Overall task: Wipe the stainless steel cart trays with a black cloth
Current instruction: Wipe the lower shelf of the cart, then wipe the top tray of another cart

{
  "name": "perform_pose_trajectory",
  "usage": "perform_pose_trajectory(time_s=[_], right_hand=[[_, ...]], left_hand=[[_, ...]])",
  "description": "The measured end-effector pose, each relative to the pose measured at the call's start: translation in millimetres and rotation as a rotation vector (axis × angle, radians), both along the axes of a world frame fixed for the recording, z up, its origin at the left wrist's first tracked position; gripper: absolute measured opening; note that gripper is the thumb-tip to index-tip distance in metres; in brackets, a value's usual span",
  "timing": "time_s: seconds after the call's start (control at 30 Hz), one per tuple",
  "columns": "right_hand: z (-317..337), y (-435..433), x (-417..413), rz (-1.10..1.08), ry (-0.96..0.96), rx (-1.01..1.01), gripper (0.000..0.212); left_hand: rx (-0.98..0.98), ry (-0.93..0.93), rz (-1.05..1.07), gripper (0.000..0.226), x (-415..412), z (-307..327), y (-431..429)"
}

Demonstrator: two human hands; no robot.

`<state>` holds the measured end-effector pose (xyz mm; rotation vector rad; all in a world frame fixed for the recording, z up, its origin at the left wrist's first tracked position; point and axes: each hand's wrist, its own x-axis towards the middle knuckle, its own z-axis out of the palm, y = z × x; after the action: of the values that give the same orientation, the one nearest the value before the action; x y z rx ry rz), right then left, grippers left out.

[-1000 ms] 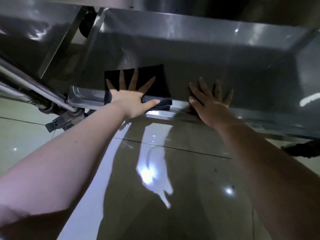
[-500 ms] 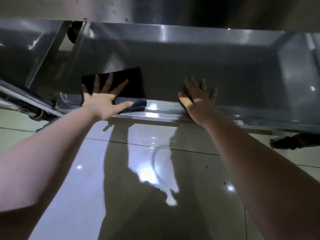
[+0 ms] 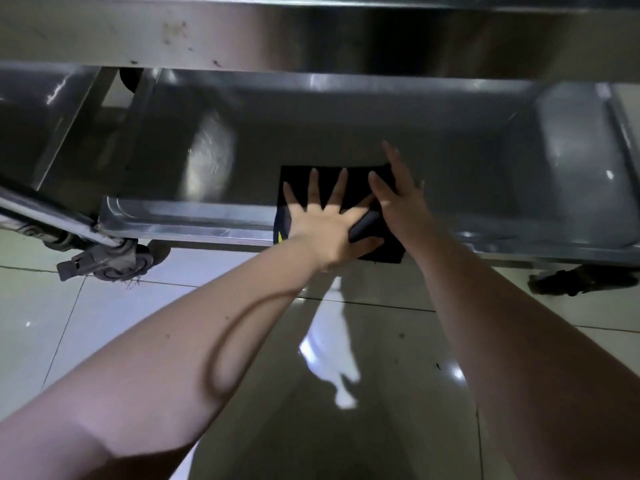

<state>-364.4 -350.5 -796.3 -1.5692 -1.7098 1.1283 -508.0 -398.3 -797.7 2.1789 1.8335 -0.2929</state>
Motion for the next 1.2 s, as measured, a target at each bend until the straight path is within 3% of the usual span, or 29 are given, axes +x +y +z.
perform_pose_trajectory(time_s=[0.07,0.17,0.23,0.33,0.43,0.67,0.83,0.9,1.03,1.2], right_hand=[[6.1,8.0,0.5,0.03,-0.198,-0.004,0.05],[12.6,16.7,-6.4,0.063,-0.567,0.052,0.051],[16.9,18.2,-9.4,0.064,-0.653,0.062,0.051],[28.2,19.1,-11.6,0.133,-0.699,0.014,0.046],[44.5,7.2,-13.1,0.208,-0.683,0.057,0.036],[101.6,-48.8,-8.9,0.127,-0.6,0.093,0.029],[168.8,-93.3,-16.3,0.047,-0.512,0.017,0.017],[200.7,-111.2,-19.9,0.044,-0.433,-0.024,0.014],[281.5,-148.6,-30.2,0.166,-0.357,-0.106,0.018],[409.3,-175.9,-59.4,0.231,-0.268,-0.18,0.02]], left_hand=[[0.028,-0.028,0.008,0.075,0.2,2.4,-2.0],[0.206,-0.231,0.136,0.051,-12.9,9.5,-5.8],[0.353,-0.22,0.225,0.04,-24.4,14.1,0.5],[0.258,-0.078,0.19,0.054,-41.1,16.9,19.4],[0.157,-0.048,0.109,0.058,-47.1,18.4,30.6],[0.373,-0.064,0.063,0.019,-52.0,86.7,-9.9],[0.214,0.006,0.024,0.023,-67.4,155.9,-62.1],[0.238,-0.023,0.037,0.023,-77.3,189.3,-85.3],[0.276,-0.255,0.107,0.028,-107.2,283.3,-130.9],[0.352,-0.251,0.106,0.027,-142.4,422.0,-164.8]])
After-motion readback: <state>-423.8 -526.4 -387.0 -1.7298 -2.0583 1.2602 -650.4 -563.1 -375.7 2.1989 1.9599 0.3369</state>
